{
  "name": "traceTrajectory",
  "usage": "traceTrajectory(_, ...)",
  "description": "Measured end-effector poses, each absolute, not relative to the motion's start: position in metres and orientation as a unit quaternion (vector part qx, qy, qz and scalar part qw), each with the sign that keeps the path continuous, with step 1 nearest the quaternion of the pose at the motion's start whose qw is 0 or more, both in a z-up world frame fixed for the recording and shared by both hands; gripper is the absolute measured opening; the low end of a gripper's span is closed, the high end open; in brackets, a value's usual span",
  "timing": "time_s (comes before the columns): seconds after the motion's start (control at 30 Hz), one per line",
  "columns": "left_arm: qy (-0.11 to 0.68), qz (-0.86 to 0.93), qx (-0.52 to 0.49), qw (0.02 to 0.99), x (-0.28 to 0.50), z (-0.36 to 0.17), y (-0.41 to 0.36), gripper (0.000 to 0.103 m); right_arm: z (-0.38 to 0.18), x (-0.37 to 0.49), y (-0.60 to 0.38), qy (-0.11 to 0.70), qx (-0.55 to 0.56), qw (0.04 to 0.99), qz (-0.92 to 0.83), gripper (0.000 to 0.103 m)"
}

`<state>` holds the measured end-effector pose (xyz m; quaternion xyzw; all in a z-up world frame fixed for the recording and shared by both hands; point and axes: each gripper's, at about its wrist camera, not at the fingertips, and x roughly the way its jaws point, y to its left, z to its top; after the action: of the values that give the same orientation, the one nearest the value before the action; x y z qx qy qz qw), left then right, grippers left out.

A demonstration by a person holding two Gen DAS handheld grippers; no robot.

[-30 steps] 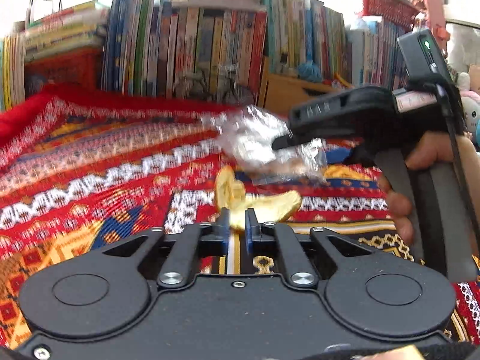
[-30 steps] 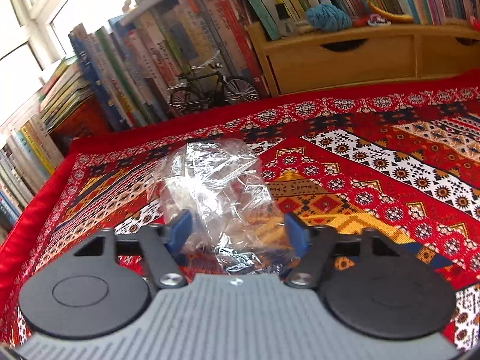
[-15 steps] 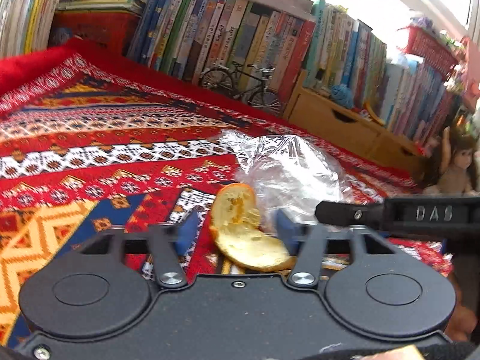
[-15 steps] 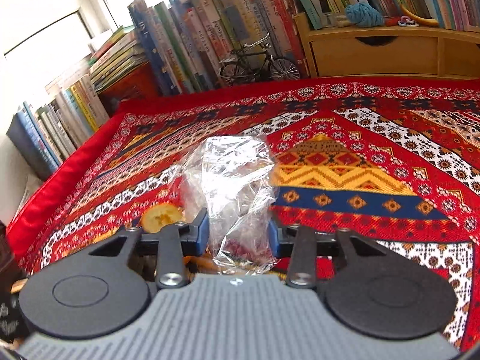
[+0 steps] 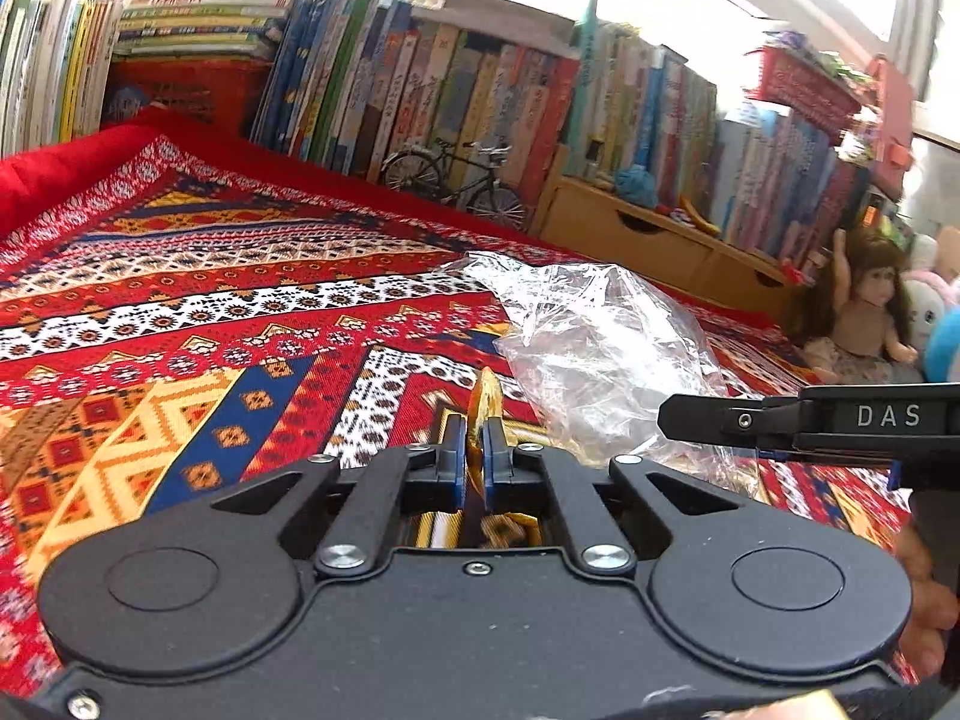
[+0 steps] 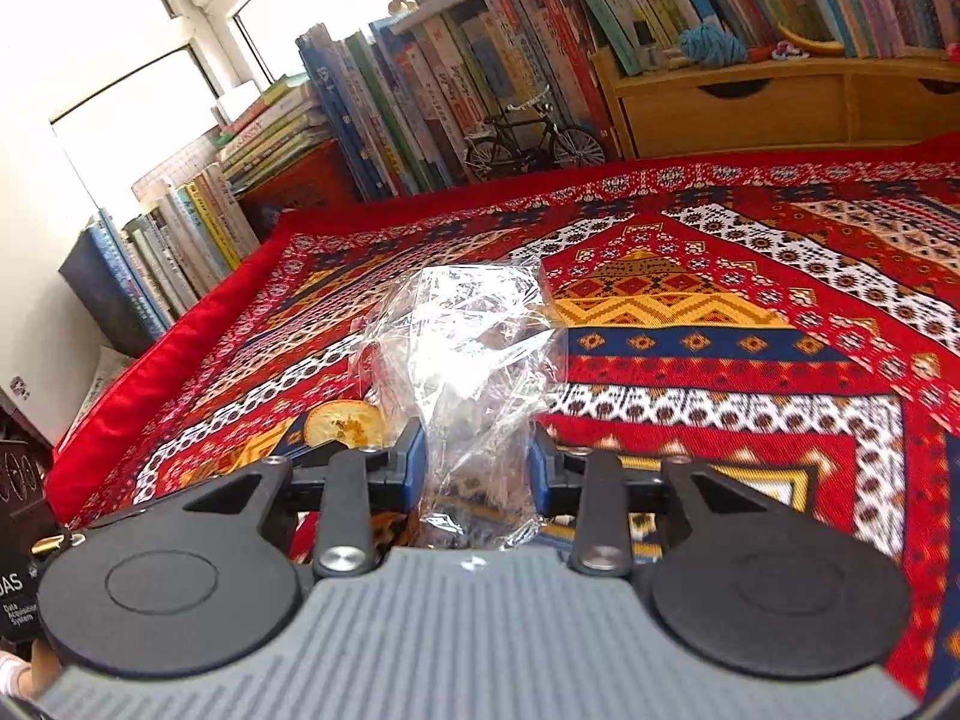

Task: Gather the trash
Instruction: 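Grasp the bread crust with the left tool while the right tool grasps the clear plastic bag, then carry the crust with the left tool while the right tool carries the plastic bag to the bin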

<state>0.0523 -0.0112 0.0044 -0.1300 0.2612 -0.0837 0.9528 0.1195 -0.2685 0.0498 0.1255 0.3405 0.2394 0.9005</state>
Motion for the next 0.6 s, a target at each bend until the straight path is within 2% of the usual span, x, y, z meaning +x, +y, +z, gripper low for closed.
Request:
traceTrajectory(0.4, 0.236, -0.136, -0.108, 0.956, -0.062, 0.041, -0.007, 0.005, 0.075, 0.007, -0.286, 0.313, 0.105, 0.909, 0.256, 0.038)
traceTrajectory(0.6, 0.246, -0.158, -0.091, 0.952, -0.12, 0.042, -0.003, 0.005, 0.073, -0.054, -0.289, 0.311, 0.09, 0.907, 0.27, 0.039)
